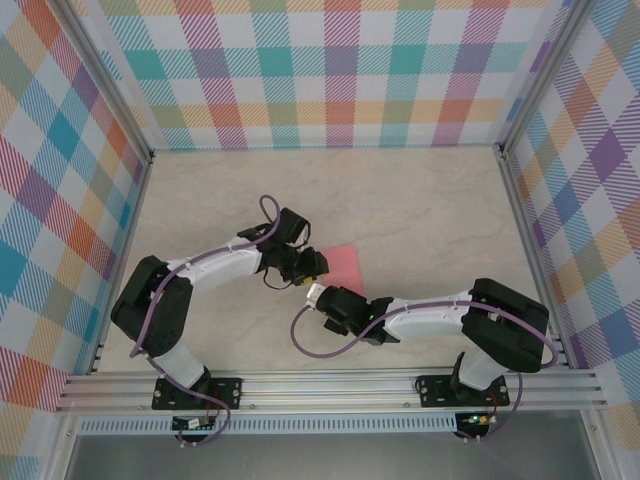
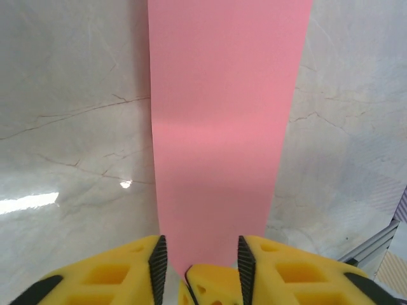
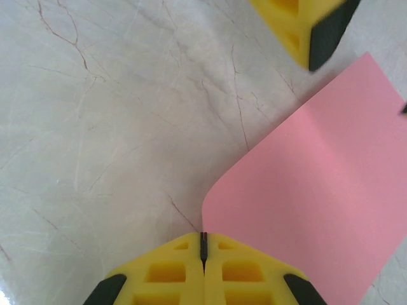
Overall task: Fold a paper plane with a square sheet of paper (fold left side to right side)
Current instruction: Third fold the triangle at the center of the table.
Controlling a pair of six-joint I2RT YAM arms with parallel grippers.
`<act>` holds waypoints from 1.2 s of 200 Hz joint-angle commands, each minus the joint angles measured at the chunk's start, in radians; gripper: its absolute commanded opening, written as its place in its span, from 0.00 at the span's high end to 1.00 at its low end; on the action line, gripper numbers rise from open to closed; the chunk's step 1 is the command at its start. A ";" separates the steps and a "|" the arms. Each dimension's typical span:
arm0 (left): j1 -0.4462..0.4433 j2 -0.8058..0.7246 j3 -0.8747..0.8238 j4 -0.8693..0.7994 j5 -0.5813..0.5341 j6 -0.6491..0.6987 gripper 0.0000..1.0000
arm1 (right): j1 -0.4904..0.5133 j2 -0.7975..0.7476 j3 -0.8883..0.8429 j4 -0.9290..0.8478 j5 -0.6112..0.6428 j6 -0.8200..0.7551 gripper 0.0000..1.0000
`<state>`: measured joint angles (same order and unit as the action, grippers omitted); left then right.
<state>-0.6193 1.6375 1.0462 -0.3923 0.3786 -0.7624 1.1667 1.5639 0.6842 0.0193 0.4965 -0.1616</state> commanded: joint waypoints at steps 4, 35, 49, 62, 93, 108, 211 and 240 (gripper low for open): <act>0.039 -0.035 0.016 -0.069 -0.017 0.039 0.60 | -0.004 -0.020 -0.007 0.010 -0.025 0.029 1.00; 0.046 0.058 0.111 -0.044 0.047 0.084 0.72 | -0.009 -0.021 -0.006 0.007 -0.045 0.040 1.00; 0.040 0.134 0.193 -0.057 0.071 0.110 0.78 | -0.018 -0.018 -0.004 0.005 -0.066 0.043 1.00; 0.034 0.207 0.266 -0.065 0.090 0.129 0.82 | -0.025 -0.015 0.001 -0.001 -0.074 0.048 1.00; 0.009 0.357 0.405 -0.086 0.109 0.155 0.87 | -0.036 -0.016 0.009 -0.013 -0.091 0.052 1.00; 0.006 0.412 0.442 -0.088 0.114 0.159 0.89 | -0.042 -0.016 0.012 -0.019 -0.100 0.054 1.00; -0.001 0.584 0.522 -0.110 0.075 0.164 0.90 | -0.129 -0.040 0.023 -0.060 -0.298 0.120 1.00; -0.006 0.597 0.519 -0.126 0.066 0.171 0.91 | -0.186 -0.058 0.039 -0.091 -0.410 0.143 1.00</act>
<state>-0.6125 2.1876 1.5593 -0.4721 0.4625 -0.6113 1.0183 1.5475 0.6899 -0.0360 0.2207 -0.0589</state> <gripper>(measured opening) 0.096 0.044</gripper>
